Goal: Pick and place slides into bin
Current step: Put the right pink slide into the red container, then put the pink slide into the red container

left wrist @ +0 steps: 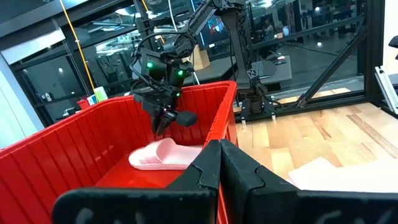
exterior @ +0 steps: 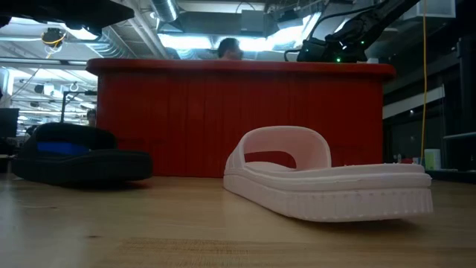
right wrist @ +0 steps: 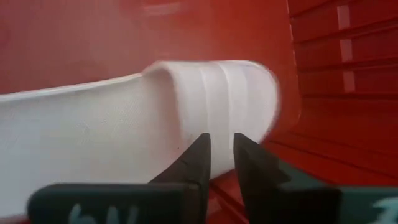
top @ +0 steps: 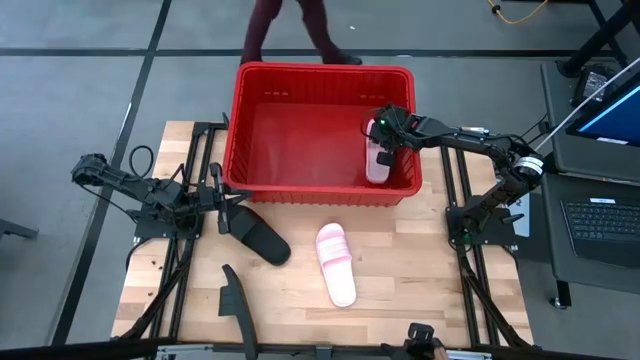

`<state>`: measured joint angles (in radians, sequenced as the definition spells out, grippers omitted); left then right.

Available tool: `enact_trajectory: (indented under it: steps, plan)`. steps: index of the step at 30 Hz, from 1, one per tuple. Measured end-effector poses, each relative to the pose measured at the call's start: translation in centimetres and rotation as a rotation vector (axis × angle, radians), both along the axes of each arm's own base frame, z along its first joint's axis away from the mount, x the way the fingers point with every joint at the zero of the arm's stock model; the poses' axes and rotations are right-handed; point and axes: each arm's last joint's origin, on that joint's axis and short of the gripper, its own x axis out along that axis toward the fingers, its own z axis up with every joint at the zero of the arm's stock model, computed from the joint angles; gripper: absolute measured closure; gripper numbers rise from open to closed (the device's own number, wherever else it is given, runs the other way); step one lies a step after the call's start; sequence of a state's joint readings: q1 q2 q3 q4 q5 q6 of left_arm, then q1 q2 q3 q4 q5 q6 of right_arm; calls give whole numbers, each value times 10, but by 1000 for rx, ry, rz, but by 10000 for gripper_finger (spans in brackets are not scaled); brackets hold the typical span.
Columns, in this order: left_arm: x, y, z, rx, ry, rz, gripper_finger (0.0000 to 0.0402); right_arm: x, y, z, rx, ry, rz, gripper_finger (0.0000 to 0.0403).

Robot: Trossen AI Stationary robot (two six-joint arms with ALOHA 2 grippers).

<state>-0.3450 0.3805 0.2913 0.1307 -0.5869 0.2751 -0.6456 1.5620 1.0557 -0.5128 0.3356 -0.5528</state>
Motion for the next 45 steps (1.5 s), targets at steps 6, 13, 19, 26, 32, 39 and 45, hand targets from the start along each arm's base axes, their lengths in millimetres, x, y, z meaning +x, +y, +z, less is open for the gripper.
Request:
enact_trajectory:
  steps: [6,13,19,26,32,39,45]
  plan:
    - [0,0,0,-3,-1,0,400,0,0,0,0,0,0,283]
    - [0,0,0,-2,0,0,400,0,0,0,-1,2,3,250]
    - [0,0,0,-2,-1,0,400,0,0,1,-2,4,3,245]
    - [0,0,0,0,0,0,400,8,-5,24,-42,-49,1,245]
    - [0,0,0,0,0,0,400,12,-7,43,-43,-76,-16,245]
    - [0,0,0,0,0,0,400,19,7,54,-2,-72,-15,284]
    - [0,0,0,-24,-6,-3,400,32,25,75,-5,-87,32,391]
